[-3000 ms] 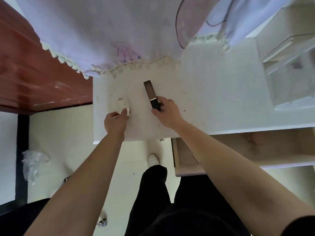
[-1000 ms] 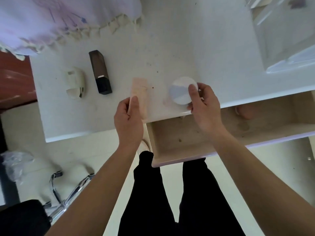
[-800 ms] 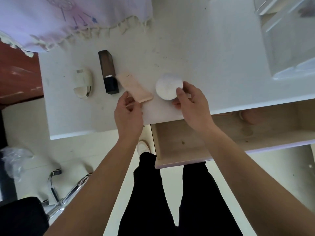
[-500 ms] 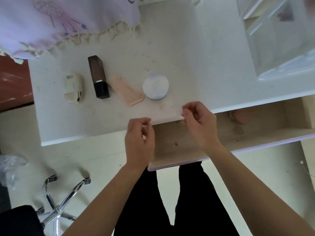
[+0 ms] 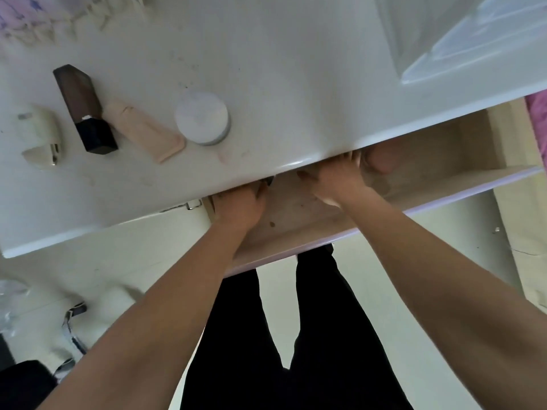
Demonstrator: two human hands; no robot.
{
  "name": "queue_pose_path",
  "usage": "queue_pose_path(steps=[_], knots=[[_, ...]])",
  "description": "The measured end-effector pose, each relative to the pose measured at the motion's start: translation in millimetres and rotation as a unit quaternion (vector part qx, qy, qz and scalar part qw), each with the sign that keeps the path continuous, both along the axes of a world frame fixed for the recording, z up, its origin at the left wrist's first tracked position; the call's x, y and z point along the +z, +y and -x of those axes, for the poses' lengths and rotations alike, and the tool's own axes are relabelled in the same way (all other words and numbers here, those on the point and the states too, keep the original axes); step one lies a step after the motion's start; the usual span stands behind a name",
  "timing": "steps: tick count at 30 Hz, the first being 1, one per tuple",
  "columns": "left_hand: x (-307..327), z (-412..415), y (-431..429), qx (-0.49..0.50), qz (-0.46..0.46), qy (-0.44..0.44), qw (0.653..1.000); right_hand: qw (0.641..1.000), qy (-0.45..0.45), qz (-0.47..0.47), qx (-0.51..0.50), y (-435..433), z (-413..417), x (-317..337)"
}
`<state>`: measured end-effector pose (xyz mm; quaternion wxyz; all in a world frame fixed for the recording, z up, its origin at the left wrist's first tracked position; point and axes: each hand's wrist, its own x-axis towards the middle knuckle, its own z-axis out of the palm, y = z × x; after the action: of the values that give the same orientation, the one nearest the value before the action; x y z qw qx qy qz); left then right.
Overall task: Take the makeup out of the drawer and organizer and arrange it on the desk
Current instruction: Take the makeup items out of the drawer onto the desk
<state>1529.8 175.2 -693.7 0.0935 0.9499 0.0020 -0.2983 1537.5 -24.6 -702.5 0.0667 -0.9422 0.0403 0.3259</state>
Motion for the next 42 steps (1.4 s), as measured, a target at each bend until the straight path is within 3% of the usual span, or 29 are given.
queue_pose_path(steps=[4, 10, 16, 23, 27, 35, 42], knots=[[-25, -17, -4, 0.064, 0.057, 0.065, 0.994, 0.998, 0.037, -0.029, 0.044, 3, -14, -2], [-25, 36, -7, -0.085, 0.024, 0.079, 0.993, 0.992, 0.069, -0.001, 0.103, -13, 34, -12], [-30, 49, -1, -0.117, 0.028, 0.062, 0.991, 0.988, 0.113, -0.095, 0.034, -25, 42, -6], [-29, 31, -3, -0.076, 0.032, 0.026, 0.996, 0.994, -0.060, -0.085, 0.042, -10, 37, -2], [-30, 30, -2, -0.065, 0.051, 0.028, 0.996, 0.984, 0.023, -0.170, 0.039, 7, 37, -9], [-27, 20, 11, -0.013, 0.064, 0.071, 0.995, 0.977, 0.090, -0.189, -0.044, 6, 46, -13], [-27, 20, 15, -0.066, 0.039, 0.076, 0.994, 0.973, 0.106, -0.197, -0.060, -10, 38, 12]])
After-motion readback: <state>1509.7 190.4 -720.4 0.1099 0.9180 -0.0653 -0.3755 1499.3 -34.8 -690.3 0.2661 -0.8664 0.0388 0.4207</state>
